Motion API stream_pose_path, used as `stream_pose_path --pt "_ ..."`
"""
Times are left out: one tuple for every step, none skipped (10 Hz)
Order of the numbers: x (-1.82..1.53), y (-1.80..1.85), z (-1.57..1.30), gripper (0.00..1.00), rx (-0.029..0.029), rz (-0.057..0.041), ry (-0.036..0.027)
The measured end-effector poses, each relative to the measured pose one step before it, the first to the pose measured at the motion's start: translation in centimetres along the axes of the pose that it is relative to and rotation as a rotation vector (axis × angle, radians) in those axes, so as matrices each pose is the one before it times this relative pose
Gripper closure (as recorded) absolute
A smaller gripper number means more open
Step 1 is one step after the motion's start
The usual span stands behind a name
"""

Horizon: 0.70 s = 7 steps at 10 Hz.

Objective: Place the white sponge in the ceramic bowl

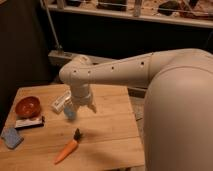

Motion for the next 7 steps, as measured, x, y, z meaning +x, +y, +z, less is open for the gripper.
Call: stream_pose_path --pt "-0.008 0.056 -0.028 0.35 0.00007 -0.00032 0.00008" --pt "0.008 0.325 -0.159 0.35 0.00777 -0.00538 0.00114" --pt "0.030 1.723 -0.321 0.35 0.00254 -0.02540 -0.00400" --pt "0.021 2.743 -0.373 0.35 0.00393 -0.04444 -0.00723" --pt "-0.021 1.620 -0.232 0.35 -0.00098 -0.02478 -0.00278" --pt "-0.301 1.333 -0.083 0.35 0.00296 -0.02212 -0.00618" --pt "-0.172 1.033 0.013 0.35 0.00096 -0.01691 -0.00172"
